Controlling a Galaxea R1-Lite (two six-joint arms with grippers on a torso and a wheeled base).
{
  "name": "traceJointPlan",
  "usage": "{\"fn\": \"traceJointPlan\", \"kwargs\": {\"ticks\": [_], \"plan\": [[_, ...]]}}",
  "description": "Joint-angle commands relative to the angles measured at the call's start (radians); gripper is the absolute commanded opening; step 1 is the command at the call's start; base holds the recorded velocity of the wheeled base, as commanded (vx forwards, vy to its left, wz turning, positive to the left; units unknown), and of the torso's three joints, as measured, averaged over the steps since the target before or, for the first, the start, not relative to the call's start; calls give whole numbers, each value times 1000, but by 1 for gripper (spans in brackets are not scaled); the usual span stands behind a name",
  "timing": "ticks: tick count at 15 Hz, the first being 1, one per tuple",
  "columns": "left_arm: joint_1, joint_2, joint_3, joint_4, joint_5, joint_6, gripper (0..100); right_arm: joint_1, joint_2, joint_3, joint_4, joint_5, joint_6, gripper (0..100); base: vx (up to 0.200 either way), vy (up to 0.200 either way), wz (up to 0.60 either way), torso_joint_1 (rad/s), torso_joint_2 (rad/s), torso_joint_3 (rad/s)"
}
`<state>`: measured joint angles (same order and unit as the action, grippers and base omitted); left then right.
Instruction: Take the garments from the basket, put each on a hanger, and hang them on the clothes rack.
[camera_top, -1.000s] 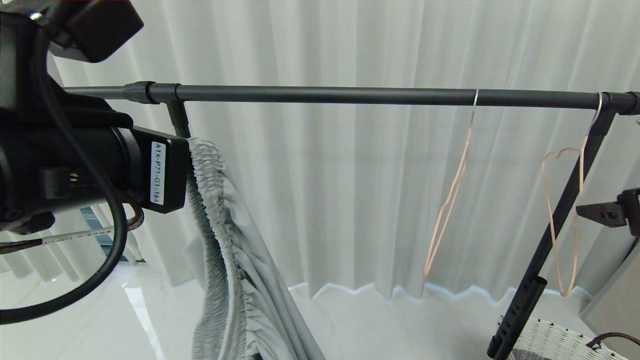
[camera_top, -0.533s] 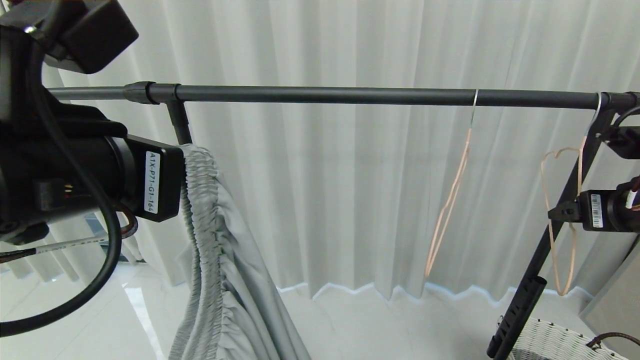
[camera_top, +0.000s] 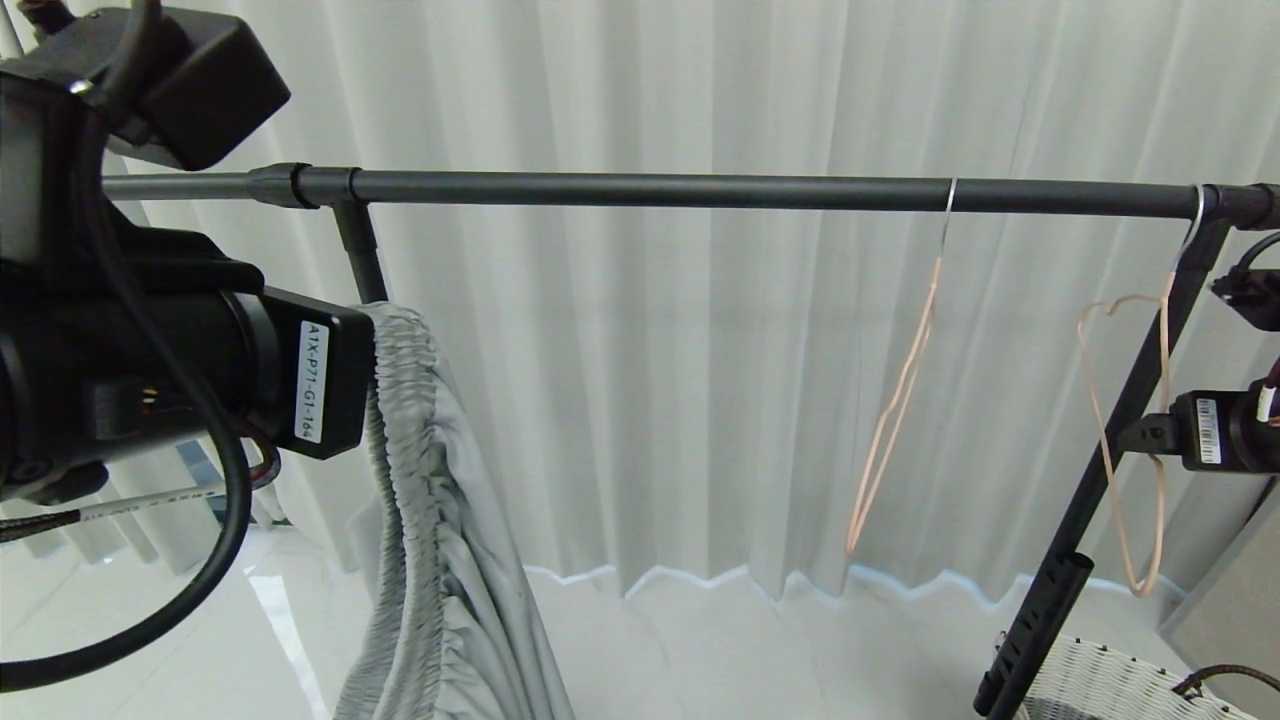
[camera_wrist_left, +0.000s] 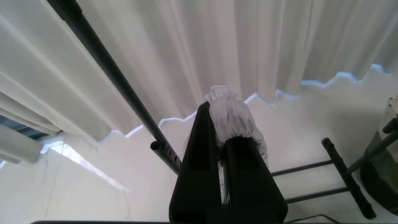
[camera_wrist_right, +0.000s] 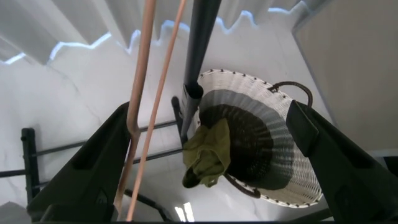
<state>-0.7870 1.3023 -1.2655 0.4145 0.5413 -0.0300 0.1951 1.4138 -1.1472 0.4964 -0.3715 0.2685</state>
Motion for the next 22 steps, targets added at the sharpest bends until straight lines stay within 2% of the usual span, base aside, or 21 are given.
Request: {"fn": "traceJointPlan", "kwargs": {"ticks": [1,8,12,19,20,22], "plan": [[0,0,3,0,0,-1,0,-2,1,0,1,0,0,100,0,0,0,0,0,0],[0,-2,5,0,0,1,0,-5,5,-2,21,20,1,100,0,0,0,0,0,0],[0,-5,3,0,0,1,0,3,22,-6,14,103,0,100,0,0,0,0,0,0],[0,-3,3,0,0,1,0,1,79,-6,-42,108,0,100,0,0,0,0,0,0],[0,-3,3,0,0,1,0,3,82,-8,-42,108,0,0,0,0,0,0,0,0],[0,-3,5,0,0,1,0,1,82,-9,-42,108,0,0,0,0,0,0,0,0]]}}
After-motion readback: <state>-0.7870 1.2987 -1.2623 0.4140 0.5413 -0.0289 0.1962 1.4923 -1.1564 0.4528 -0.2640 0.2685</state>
